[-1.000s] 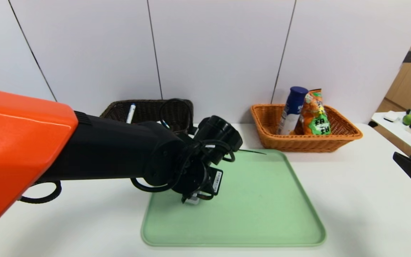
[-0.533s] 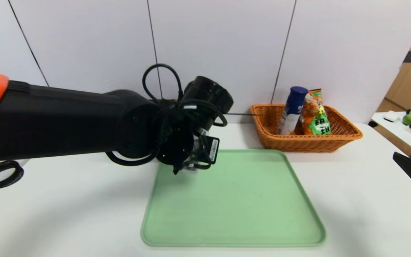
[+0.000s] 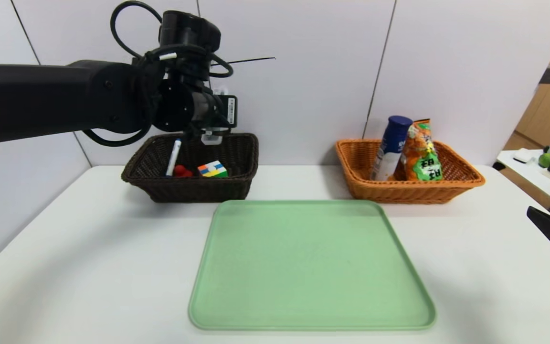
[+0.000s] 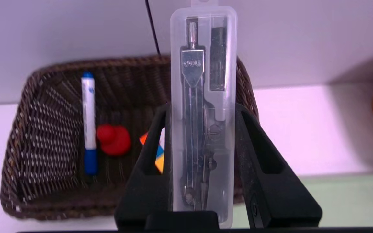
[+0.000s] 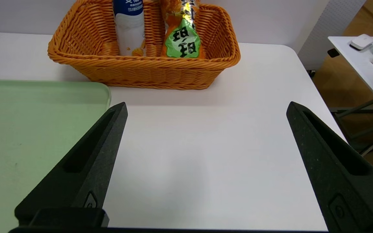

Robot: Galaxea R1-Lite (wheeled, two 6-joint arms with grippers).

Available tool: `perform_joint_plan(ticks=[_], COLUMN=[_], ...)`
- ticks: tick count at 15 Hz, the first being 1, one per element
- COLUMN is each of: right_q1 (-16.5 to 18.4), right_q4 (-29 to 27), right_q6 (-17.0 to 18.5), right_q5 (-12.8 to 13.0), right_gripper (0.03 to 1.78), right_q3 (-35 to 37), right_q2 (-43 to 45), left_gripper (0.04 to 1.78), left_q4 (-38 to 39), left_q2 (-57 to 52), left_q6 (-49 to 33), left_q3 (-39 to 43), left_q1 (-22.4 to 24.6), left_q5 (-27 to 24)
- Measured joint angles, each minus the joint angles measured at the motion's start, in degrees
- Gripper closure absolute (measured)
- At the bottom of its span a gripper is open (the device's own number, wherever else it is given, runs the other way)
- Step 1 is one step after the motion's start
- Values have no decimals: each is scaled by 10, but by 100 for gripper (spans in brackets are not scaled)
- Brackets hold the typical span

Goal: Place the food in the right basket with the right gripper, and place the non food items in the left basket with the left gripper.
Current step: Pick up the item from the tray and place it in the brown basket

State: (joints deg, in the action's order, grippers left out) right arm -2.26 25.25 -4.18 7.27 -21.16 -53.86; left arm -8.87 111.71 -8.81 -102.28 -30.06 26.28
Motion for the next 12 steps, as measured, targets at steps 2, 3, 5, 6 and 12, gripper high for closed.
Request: perform_joint_plan(ticks=[2,3,5,6,12], right_q1=[0,0,0,0,0], right_q4=[0,0,-1,-2,-1], right_q6=[0,0,1,1,1], right_q5=[0,1,1,1,1], right_gripper=[12,12,12,12,12], right_q3=[0,0,1,1,1], right_q2=[1,1,3,4,5], left_gripper=[123,123,123,123,123], left_q4=[45,64,114,127,131], left_q2=[24,37,68,82,138], left_q6=[5,6,9,10,10], left_q3=[5,5,5,7,5], left_q1=[17,22,24,25,31], left_q5=[0,0,-1,-1,0])
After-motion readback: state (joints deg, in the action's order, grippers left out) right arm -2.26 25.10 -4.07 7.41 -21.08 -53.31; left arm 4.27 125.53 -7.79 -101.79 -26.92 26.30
